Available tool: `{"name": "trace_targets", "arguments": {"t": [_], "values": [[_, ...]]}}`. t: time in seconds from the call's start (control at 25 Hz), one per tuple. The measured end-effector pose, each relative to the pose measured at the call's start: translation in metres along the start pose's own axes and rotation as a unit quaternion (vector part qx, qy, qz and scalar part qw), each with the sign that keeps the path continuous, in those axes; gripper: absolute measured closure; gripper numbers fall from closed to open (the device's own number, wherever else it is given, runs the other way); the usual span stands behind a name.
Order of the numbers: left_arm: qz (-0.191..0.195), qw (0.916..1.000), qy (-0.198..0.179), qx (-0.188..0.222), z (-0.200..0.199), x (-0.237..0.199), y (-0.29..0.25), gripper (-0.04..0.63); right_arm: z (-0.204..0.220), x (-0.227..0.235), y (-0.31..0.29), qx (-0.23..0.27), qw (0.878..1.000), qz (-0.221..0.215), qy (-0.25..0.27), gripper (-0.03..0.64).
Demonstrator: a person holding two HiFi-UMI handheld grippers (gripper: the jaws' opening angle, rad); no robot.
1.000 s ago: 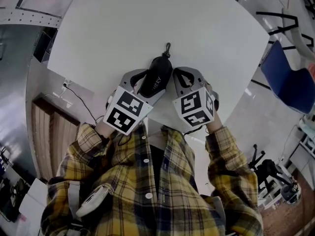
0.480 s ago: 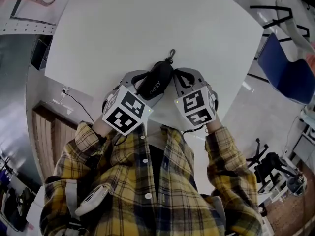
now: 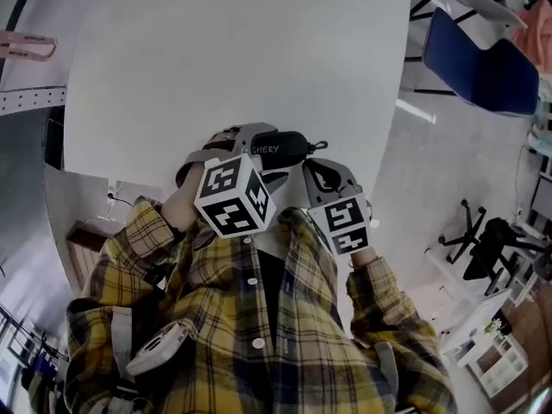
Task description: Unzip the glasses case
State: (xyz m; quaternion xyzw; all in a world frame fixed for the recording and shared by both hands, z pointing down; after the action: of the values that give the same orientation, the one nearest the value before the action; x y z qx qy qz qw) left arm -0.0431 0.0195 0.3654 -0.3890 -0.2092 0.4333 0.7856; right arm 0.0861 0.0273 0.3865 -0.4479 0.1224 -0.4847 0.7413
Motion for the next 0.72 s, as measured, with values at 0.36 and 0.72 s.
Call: {"name": "trace_targets", "arguments": {"t": [0.36,0.72], "values": [[0.012,0.9855,-0.166,-0.032,-0.005,0.033,-0.019,0.273,0.036,-0.027,0.008,0.031,0.996,0.013,-0.08,0.618],[0.002,0.9826,-0.185,-0.016,-0.013,0.041,-0.023,0.275,0.041,-0.015,0.02,0.018,0.999,0.034,-0.028,0.618]]}}
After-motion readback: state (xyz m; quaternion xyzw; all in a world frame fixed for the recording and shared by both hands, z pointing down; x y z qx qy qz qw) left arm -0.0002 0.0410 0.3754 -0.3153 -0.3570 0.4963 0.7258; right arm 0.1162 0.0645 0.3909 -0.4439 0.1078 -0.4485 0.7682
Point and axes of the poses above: the fingertips, and each gripper's own axes: y backward along the fingers, x to its right, z out of its underside, the point moved 8 cm from there along y, backward along the fingers, and after that the axes turned 9 degrees about -z, right-handed, at the moved point
